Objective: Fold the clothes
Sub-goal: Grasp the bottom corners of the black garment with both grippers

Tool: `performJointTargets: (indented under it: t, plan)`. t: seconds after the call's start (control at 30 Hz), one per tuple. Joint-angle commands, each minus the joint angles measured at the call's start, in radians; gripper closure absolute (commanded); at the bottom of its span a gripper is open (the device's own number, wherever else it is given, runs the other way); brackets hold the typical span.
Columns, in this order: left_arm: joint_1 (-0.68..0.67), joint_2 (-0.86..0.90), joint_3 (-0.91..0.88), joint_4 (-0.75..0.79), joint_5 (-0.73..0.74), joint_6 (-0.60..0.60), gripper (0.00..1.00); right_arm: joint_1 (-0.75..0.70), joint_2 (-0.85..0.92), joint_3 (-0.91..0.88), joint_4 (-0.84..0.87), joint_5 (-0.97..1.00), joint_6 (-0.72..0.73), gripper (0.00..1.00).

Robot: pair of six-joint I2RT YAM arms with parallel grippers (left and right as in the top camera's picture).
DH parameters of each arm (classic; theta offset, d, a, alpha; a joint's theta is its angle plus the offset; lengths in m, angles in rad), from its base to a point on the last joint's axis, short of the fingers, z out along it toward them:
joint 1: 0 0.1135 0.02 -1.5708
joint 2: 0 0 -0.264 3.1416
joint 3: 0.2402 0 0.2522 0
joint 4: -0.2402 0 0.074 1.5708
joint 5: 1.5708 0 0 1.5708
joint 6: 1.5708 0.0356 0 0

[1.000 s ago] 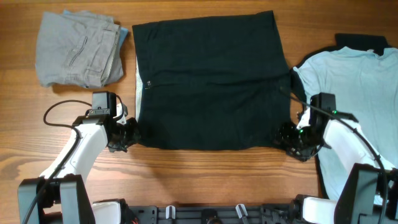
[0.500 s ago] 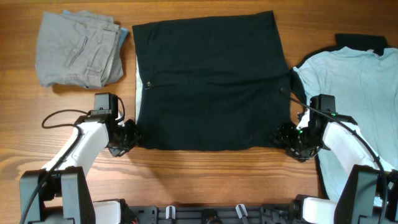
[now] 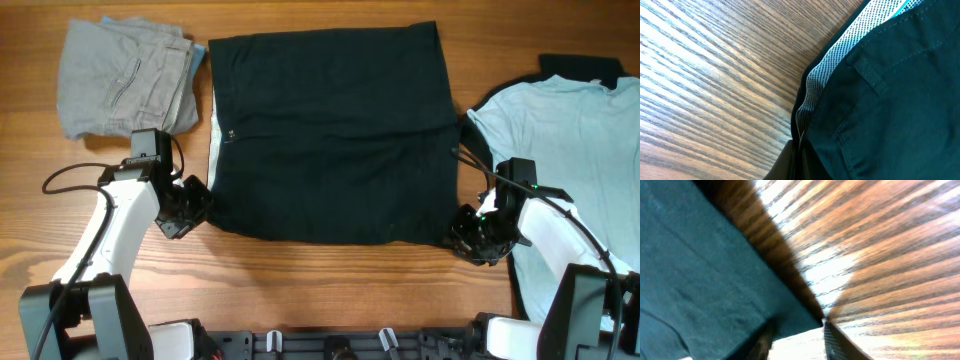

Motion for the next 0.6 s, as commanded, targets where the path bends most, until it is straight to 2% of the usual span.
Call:
performJointTargets:
  t: [0.0, 0.03, 0.07, 0.1, 0.13, 0.2, 0.37, 0.5, 0.57]
  plan:
    - [0.007, -0.016, 0.014, -0.001, -0.026, 0.009, 0.96, 0.003, 0.005, -0.008, 0.012, 0.021, 0.099, 0.75]
    - [0.007, -0.016, 0.014, -0.001, -0.026, 0.009, 0.96, 0.003, 0.005, -0.008, 0.021, 0.016, 0.116, 0.80]
    - [0.007, -0.016, 0.014, -0.001, -0.026, 0.010, 0.96, 0.003, 0.005, -0.008, 0.022, 0.016, 0.127, 0.80]
    - [0.007, -0.016, 0.014, -0.001, -0.026, 0.009, 0.96, 0.003, 0.005, -0.008, 0.024, 0.013, 0.126, 0.72]
    - [0.007, -0.016, 0.014, -0.001, -0.026, 0.010, 0.96, 0.003, 0.005, -0.008, 0.015, 0.012, 0.122, 0.48]
    - [0.007, -0.016, 0.014, 0.000, -0.025, 0.010, 0.96, 0.003, 0.005, -0.009, -0.002, -0.058, 0.123, 0.40]
    - [0.007, -0.016, 0.014, 0.006, -0.025, 0.010, 0.96, 0.003, 0.005, -0.072, 0.093, -0.062, 0.189, 0.40]
    - [0.007, -0.016, 0.014, 0.003, -0.025, 0.010, 0.96, 0.003, 0.005, -0.124, 0.185, -0.023, 0.209, 0.53]
    - [0.007, -0.016, 0.014, 0.002, -0.025, 0.010, 0.96, 0.003, 0.005, -0.124, 0.183, 0.027, 0.209, 0.63]
